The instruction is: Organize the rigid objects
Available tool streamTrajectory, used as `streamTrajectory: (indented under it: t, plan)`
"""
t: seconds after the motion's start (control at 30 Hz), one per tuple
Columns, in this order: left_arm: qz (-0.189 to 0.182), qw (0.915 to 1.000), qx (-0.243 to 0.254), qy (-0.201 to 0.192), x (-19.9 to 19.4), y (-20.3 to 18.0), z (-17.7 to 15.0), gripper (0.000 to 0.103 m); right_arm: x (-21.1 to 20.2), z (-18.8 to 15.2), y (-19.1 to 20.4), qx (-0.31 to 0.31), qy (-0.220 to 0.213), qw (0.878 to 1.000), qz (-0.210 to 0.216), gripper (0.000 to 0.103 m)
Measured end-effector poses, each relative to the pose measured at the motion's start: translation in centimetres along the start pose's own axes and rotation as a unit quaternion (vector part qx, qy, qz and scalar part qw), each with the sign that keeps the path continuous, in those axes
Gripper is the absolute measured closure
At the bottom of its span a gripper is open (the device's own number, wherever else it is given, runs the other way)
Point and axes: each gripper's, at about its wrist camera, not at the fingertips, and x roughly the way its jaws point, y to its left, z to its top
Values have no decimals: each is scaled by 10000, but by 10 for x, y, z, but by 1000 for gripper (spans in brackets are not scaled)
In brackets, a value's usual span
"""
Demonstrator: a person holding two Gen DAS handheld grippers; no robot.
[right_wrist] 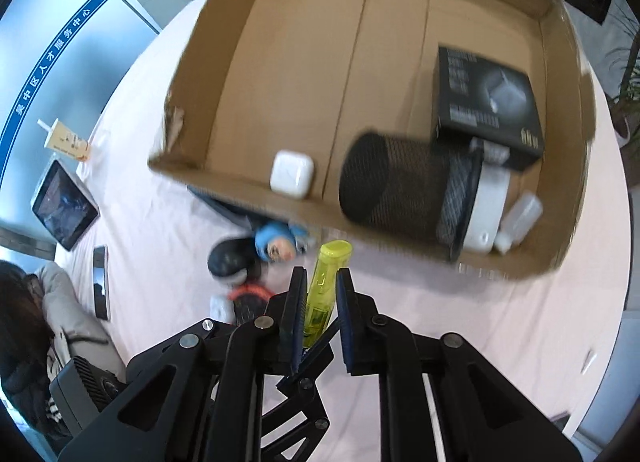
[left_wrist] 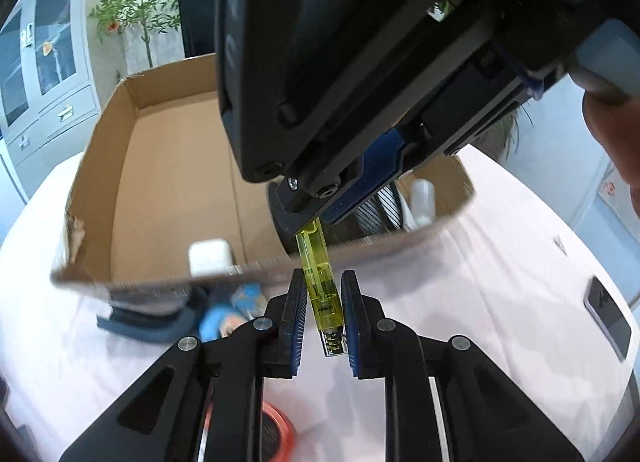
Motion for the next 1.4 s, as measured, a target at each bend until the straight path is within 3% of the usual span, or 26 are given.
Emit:
streamTrajectory:
  t: [0.17,0.43,0.73,0.87,1.0,1.03,1.07,1.1,1.3,1.4]
  plan:
    - [134,9999,22,-1,36,41,37,89,4,37,3,-48,-98,9999,98,91]
    - [159,9995,-108,241,94,86,52,89,38,87,-2,-52,58,9999,96,91]
    - [166,9982,-483,323,113,96,46,89,66,97,3,-158,232,9996,-21,91]
    - [287,9974,-592,278,86,94,51,84,47,91,11,-304,55,9995,-71,84]
    - [220,9976,-572,334,59,88,45,69,19,74,27,-529,-162,9983,-157,78]
    - [190,9975,-582,341,52,86,41,58,15,71,29,-573,-198,9981,-148,65]
    - [147,9974,-599,370,46,85,36,53,7,63,35,-683,-293,9971,-156,45]
    - [63,9971,-661,377,37,85,28,49,3,57,37,-761,-365,9962,-210,36]
    - [-172,9939,-914,592,7,92,-36,39,5,13,32,-942,-103,9954,-141,36]
    - [-56,9936,-827,772,6,89,-65,36,22,-14,22,-1033,234,9942,-166,36]
